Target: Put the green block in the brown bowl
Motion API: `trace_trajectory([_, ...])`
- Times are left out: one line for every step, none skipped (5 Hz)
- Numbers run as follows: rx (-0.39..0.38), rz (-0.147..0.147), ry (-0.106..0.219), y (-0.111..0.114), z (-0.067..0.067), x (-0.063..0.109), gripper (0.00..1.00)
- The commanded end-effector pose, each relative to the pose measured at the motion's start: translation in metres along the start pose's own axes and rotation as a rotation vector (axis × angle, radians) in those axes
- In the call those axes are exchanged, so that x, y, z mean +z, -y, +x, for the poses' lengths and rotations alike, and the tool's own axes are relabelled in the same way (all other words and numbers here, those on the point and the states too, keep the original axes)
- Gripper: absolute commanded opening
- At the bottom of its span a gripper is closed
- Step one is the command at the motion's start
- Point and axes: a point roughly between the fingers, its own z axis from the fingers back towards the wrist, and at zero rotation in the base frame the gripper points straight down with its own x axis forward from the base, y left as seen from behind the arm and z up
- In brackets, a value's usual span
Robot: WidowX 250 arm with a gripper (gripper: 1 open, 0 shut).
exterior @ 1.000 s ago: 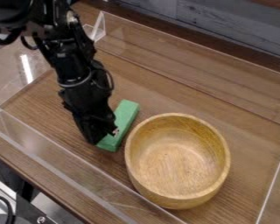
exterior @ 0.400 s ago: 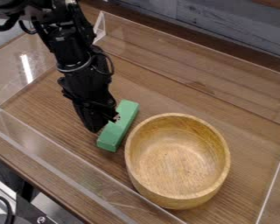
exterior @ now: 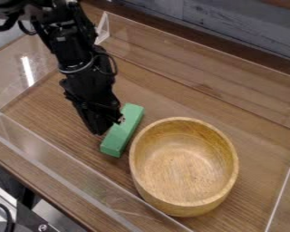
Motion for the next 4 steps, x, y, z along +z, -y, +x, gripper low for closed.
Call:
trace_trajectory([0.003,0.019,0.051,-0.007,0.012,0.006,1.0])
trace_trajectory([0.009,0.014,0.055,-0.008,0.013,0.002,1.0])
trace_trajectory([0.01,0.005,0.06,-0.008,0.014,-0.005,1.0])
trace_trajectory([0.011,-0.003,0.064,-0.008,0.014,-0.013,1.0])
